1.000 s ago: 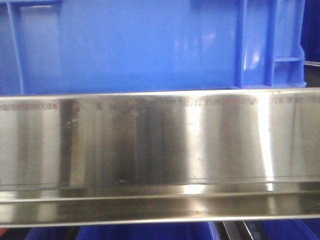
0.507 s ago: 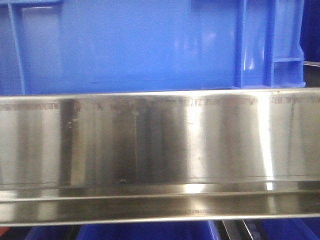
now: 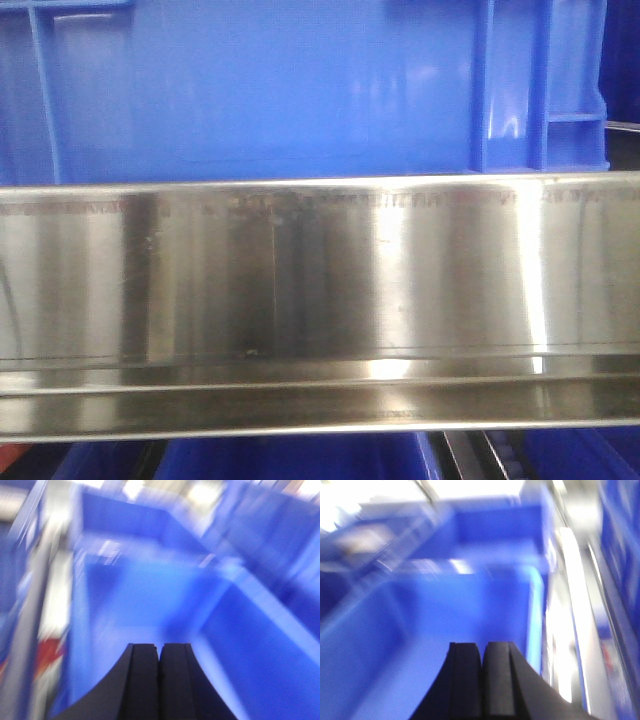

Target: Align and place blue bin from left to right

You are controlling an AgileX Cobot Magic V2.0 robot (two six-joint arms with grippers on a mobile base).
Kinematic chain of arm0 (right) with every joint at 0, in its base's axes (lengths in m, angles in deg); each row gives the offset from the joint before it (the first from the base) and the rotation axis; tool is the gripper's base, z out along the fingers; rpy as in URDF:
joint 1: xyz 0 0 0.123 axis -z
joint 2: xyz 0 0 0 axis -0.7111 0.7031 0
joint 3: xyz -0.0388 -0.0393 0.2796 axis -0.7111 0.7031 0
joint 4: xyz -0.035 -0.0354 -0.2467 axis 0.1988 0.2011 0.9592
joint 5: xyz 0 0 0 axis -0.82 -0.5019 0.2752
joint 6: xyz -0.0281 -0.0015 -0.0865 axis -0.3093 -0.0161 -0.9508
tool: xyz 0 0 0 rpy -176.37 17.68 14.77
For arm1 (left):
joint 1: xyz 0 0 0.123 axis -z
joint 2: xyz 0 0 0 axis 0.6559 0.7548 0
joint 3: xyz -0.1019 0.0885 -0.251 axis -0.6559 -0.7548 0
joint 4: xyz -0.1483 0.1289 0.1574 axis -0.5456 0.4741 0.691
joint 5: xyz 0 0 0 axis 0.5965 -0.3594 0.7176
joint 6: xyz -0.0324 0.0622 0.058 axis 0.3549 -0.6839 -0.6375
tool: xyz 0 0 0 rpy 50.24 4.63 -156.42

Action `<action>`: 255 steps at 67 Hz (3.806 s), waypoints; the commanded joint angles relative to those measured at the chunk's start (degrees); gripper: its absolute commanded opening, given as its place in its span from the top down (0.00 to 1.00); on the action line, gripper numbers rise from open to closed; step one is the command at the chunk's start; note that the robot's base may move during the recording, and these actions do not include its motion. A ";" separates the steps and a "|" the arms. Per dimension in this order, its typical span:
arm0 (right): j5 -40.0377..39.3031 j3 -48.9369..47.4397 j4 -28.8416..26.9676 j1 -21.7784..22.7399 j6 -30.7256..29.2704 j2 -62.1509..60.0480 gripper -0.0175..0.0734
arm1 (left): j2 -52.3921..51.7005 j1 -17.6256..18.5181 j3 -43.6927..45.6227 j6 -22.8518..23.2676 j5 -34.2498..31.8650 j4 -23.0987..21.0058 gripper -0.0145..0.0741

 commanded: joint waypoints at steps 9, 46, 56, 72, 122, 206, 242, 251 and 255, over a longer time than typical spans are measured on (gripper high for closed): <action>-12.83 13.90 6.65 -0.05 -0.72 -10.20 0.90 | -7.40 0.40 -7.96 0.02 -9.66 4.60 0.96; -18.78 27.87 11.69 -0.05 -0.72 -23.12 0.90 | -26.40 0.40 -25.84 0.02 -18.98 10.29 0.96; -19.73 27.87 11.69 -0.05 -0.72 -23.47 0.90 | -28.15 0.40 -25.84 0.02 -18.98 10.29 0.96; -20.24 27.87 11.69 -0.05 -0.72 -23.47 0.90 | -28.23 0.40 -25.84 0.02 -18.98 10.29 0.96; -20.46 27.87 11.69 -0.05 -0.72 -23.47 0.90 | -28.23 0.40 -25.84 0.02 -18.98 10.29 0.96; -20.46 27.87 11.69 -0.05 -0.72 -23.47 0.90 | -28.31 0.40 -25.84 0.02 -18.98 10.29 0.96; -19.08 31.16 6.76 1.47 -9.81 -25.72 0.90 | -28.31 0.40 -25.84 0.02 -18.98 10.29 0.96; -20.06 35.38 -1.52 5.91 -19.91 -29.26 0.90 | -28.31 0.40 -25.84 0.02 -18.98 10.29 0.96; -21.02 37.73 -5.57 9.53 -24.48 -31.23 0.90 | -28.31 0.40 -25.84 0.02 -18.98 10.29 0.96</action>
